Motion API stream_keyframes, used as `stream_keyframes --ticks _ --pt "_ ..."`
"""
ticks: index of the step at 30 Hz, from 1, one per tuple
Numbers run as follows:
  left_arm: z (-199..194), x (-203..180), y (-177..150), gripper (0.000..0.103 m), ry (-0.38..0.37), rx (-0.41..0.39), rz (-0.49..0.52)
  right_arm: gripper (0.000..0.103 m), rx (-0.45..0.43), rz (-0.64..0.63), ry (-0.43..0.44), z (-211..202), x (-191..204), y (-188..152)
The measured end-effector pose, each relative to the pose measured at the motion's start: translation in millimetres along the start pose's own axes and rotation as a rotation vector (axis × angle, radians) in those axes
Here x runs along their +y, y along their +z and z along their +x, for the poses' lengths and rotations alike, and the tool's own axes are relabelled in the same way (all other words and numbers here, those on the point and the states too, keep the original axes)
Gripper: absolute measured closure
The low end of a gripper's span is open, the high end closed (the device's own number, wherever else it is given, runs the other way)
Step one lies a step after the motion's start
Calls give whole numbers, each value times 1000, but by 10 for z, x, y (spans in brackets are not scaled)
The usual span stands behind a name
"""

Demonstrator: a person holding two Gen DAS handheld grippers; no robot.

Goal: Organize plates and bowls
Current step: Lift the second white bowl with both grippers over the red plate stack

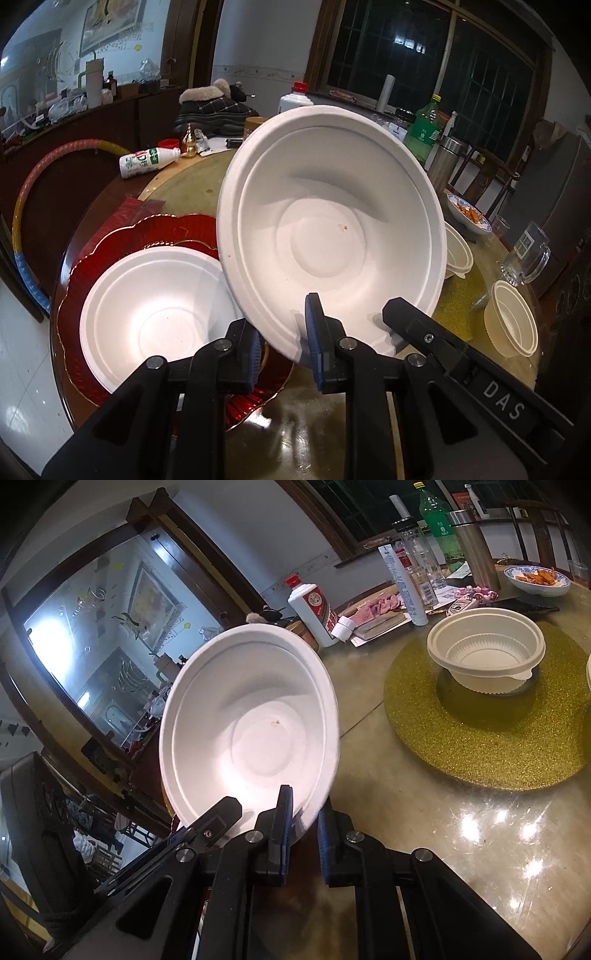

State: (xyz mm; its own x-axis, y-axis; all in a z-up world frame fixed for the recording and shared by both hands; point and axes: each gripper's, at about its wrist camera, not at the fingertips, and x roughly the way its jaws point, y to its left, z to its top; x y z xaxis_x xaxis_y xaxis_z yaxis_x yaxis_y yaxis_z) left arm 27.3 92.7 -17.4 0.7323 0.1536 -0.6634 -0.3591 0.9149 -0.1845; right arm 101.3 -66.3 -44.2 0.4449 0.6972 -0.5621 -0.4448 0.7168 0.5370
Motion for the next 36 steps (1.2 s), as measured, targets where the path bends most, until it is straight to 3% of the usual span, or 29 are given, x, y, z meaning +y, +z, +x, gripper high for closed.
stream_keyframes --ticks 16,36 --pt "39 -102 -63 83 22 0 114 90 17 19 12 67 -93 -61" --pt "-314 123 -75 83 2 -65 14 90 -36 -103 23 -115 293 -127"
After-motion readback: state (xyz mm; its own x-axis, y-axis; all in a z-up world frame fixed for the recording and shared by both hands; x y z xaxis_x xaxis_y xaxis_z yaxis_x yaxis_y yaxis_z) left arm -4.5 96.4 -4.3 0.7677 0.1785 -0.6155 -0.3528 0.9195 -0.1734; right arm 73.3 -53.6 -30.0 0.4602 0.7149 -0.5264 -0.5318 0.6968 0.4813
